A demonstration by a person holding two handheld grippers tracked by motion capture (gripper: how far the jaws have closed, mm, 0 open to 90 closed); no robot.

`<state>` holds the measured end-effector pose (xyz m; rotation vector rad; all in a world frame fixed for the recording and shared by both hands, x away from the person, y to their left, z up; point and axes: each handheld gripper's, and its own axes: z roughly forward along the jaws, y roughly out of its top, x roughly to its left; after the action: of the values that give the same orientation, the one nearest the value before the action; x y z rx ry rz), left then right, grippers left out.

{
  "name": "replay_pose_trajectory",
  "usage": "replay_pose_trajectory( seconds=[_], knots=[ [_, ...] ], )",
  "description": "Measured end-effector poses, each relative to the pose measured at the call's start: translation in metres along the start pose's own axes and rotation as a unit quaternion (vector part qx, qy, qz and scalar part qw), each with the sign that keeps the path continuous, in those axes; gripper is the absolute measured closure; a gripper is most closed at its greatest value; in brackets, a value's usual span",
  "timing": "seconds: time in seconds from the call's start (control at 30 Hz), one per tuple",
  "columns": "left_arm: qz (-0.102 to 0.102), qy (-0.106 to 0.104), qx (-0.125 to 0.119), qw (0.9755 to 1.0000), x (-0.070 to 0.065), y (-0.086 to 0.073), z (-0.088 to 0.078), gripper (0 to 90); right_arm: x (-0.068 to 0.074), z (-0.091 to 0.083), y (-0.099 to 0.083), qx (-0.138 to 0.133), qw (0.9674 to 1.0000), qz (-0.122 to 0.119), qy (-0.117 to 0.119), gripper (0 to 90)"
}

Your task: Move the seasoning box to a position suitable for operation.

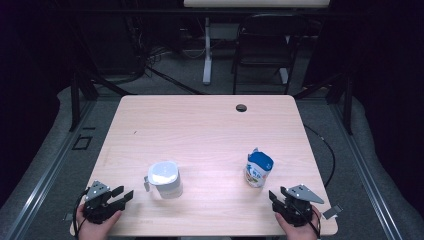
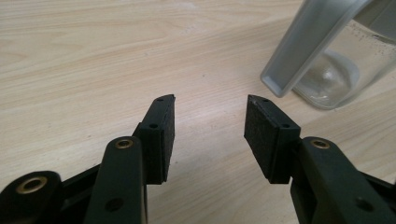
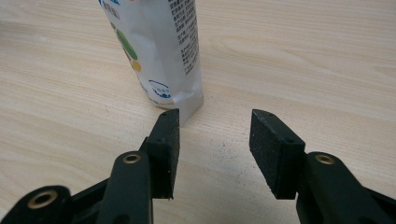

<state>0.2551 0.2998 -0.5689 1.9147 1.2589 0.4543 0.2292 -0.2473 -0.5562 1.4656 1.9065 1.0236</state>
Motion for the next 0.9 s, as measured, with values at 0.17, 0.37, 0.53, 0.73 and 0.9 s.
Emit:
replay_pose_trajectory(
  seconds=[0.17,0.37,0.53,0.73,0.9],
  knots=[
    [0.015,0.003,-0.006,0.9999,-0.003,0.003,0.001,53.8,0.003,-0.006,-0.004,-0.012,0.9999,-0.007,-0.003,50.8],
    [0.005,-0.013,-0.017,0.9998,-0.004,0.008,0.0,55.9,0.002,-0.006,-0.005,-0.011,0.9998,-0.017,0.001,50.1],
    [0.019,-0.021,-0.013,0.9995,-0.008,0.008,0.002,54.1,0.001,-0.005,-0.004,-0.011,0.9997,-0.022,0.001,48.9],
    [0.029,-0.036,-0.019,0.9987,-0.014,0.009,0.001,51.5,0.005,-0.001,-0.002,-0.006,0.9998,-0.018,0.005,47.5],
    [0.046,-0.041,-0.017,0.998,-0.024,0.013,0.001,49.6,0.008,-0.007,-0.001,-0.015,0.9997,-0.022,0.003,46.6]
  ],
)
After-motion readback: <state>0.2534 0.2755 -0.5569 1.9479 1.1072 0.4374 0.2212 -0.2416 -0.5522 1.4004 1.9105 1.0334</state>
